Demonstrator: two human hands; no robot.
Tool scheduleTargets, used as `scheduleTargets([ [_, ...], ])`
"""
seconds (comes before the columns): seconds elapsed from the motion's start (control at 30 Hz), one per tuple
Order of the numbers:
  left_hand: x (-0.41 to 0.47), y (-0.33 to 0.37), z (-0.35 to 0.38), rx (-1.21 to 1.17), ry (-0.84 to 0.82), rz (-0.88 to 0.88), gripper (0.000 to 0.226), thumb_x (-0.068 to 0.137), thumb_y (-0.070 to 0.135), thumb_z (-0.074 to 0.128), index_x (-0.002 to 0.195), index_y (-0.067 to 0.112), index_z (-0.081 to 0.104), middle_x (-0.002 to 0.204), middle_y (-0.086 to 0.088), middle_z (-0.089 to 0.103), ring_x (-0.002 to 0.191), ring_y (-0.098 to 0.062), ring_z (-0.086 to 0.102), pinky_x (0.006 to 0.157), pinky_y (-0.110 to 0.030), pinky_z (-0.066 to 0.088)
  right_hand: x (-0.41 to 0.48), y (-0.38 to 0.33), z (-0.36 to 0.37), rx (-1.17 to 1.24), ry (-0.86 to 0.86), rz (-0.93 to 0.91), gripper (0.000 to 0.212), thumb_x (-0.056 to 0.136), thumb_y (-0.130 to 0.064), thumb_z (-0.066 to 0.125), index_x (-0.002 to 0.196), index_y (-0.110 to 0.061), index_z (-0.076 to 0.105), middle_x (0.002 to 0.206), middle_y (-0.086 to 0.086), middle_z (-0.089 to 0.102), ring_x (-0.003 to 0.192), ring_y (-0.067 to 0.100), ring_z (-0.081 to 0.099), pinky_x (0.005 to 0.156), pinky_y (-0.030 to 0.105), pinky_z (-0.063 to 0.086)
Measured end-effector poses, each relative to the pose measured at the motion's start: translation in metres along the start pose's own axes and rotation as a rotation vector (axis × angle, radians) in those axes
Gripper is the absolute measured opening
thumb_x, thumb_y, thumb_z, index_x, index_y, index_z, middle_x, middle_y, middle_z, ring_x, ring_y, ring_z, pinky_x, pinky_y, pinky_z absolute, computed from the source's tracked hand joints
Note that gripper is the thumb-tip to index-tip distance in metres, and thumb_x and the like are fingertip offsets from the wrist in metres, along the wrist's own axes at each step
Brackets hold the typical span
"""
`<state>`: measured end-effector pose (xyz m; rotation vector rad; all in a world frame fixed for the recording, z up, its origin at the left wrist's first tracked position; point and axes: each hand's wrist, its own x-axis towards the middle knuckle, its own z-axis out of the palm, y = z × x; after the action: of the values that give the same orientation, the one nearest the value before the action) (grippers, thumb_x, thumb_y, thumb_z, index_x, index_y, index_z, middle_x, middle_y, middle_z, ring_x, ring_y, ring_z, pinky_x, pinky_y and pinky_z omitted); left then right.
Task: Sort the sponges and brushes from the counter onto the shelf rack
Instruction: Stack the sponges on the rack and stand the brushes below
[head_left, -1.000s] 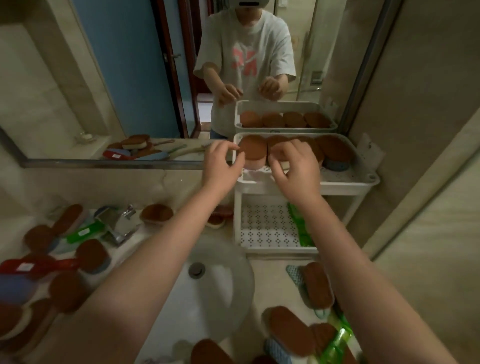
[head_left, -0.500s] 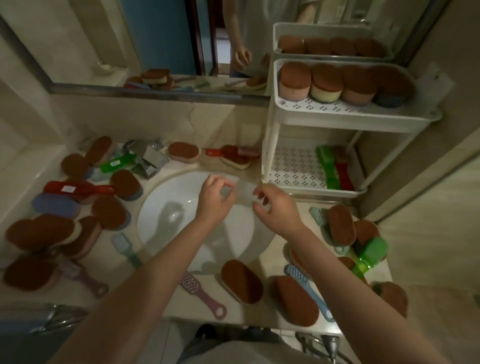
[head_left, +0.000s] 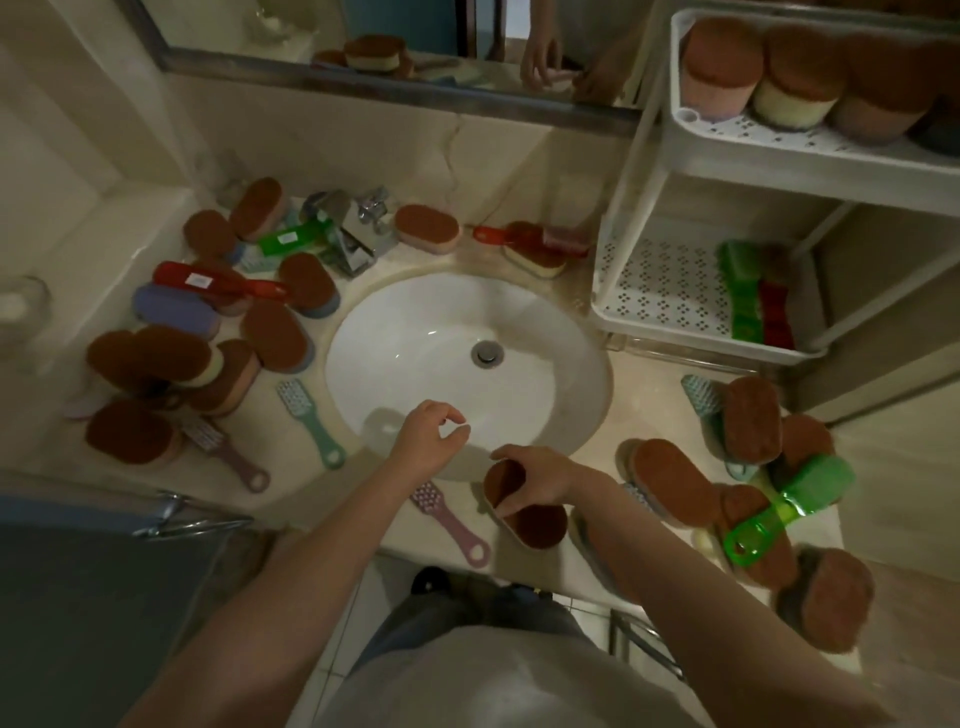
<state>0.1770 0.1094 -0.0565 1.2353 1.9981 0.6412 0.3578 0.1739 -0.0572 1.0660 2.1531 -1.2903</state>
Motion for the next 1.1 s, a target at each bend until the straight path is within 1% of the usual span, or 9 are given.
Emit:
scheduleTargets([
  [0.1,-0.003,-0.005,-0.003,-0.022,0.018,-0.018,0.017,0.089,0.022,0.06,0.101,0.01,0.063,0.112,-0.008,0.057,0.104,-0.02,0.053,0.084,-0.021,0.037,0.005,-0.002,0.0,0.062,0.052,-0.042,0.057,0.076,-0.037,0.076,0.125,-0.02,0.052,0.127,0.001,0.053,0.116,0.021,0.049,0.092,0.028,0.038],
  [0.27,-0.004,0.018,-0.011,-0.189,0.037,-0.091,0.028,0.087,0.024,0.063,0.111,0.011,0.059,0.114,-0.003,0.057,0.103,-0.015,0.054,0.085,-0.023,0.041,0.01,-0.013,-0.021,0.413,0.413,-0.066,0.028,0.085,-0.028,0.068,0.109,-0.014,0.063,0.109,0.004,0.063,0.1,0.02,0.058,0.088,0.029,0.044],
  [0.43,-0.003,0.036,-0.021,-0.451,-0.177,-0.173,0.051,0.082,0.028,0.069,0.125,0.01,0.048,0.117,-0.009,0.06,0.104,-0.019,0.058,0.08,-0.024,0.045,0.011,-0.041,-0.042,0.702,0.634,-0.152,0.017,0.086,-0.027,0.067,0.099,-0.018,0.06,0.096,0.0,0.062,0.095,0.021,0.061,0.086,0.034,0.048],
  [0.63,-0.009,0.022,-0.037,-0.497,-0.076,-0.184,0.035,0.08,0.027,0.071,0.108,0.01,0.057,0.106,-0.014,0.067,0.097,-0.027,0.065,0.083,-0.037,0.052,0.02,-0.077,-0.032,0.869,0.581,-0.247,0.013,0.089,-0.022,0.063,0.099,-0.015,0.06,0.099,0.001,0.061,0.092,0.016,0.059,0.081,0.025,0.047],
  [0.73,-0.018,0.001,-0.047,-0.494,-0.015,-0.219,0.03,0.081,0.028,0.07,0.105,0.016,0.056,0.106,-0.008,0.066,0.099,-0.024,0.064,0.086,-0.037,0.053,0.029,-0.082,-0.019,0.911,0.501,-0.147,0.025,0.097,-0.031,0.048,0.112,-0.013,0.057,0.102,0.003,0.061,0.093,0.018,0.057,0.077,0.029,0.045],
  [0.8,-0.025,-0.016,-0.055,-0.488,0.079,-0.277,0.033,0.081,0.028,0.071,0.106,0.014,0.054,0.107,-0.009,0.065,0.098,-0.023,0.063,0.087,-0.038,0.053,0.035,-0.075,-0.007,0.804,0.481,-0.064,0.029,0.099,-0.032,0.044,0.116,-0.012,0.055,0.106,0.006,0.061,0.094,0.02,0.059,0.072,0.027,0.046],
  [0.9,-0.036,-0.039,-0.063,-0.565,0.212,-0.329,0.033,0.08,0.019,0.072,0.105,0.009,0.053,0.109,-0.016,0.064,0.1,-0.03,0.063,0.088,-0.044,0.053,0.04,-0.064,0.013,0.302,0.372,-0.033,0.033,0.092,-0.037,0.057,0.113,-0.011,0.059,0.109,0.006,0.063,0.099,0.022,0.06,0.082,0.03,0.047],
  [1.0,-0.047,-0.048,-0.067,-0.622,0.265,-0.354,0.03,0.082,0.012,0.07,0.105,0.011,0.051,0.11,-0.012,0.062,0.098,-0.025,0.061,0.083,-0.036,0.051,0.042,-0.067,0.033,-0.019,0.105,-0.032,0.064,0.076,-0.055,0.069,0.124,-0.016,0.053,0.119,0.002,0.058,0.105,0.02,0.056,0.086,0.029,0.045],
  [1.1,-0.054,-0.053,-0.067,-0.639,0.285,-0.355,0.031,0.082,0.011,0.069,0.108,0.009,0.051,0.108,-0.007,0.061,0.098,-0.022,0.06,0.08,-0.034,0.05,0.048,-0.075,0.049,-0.298,0.091,-0.04,0.078,0.065,-0.067,0.07,0.123,-0.018,0.052,0.12,0.001,0.056,0.109,0.023,0.055,0.089,0.037,0.048],
])
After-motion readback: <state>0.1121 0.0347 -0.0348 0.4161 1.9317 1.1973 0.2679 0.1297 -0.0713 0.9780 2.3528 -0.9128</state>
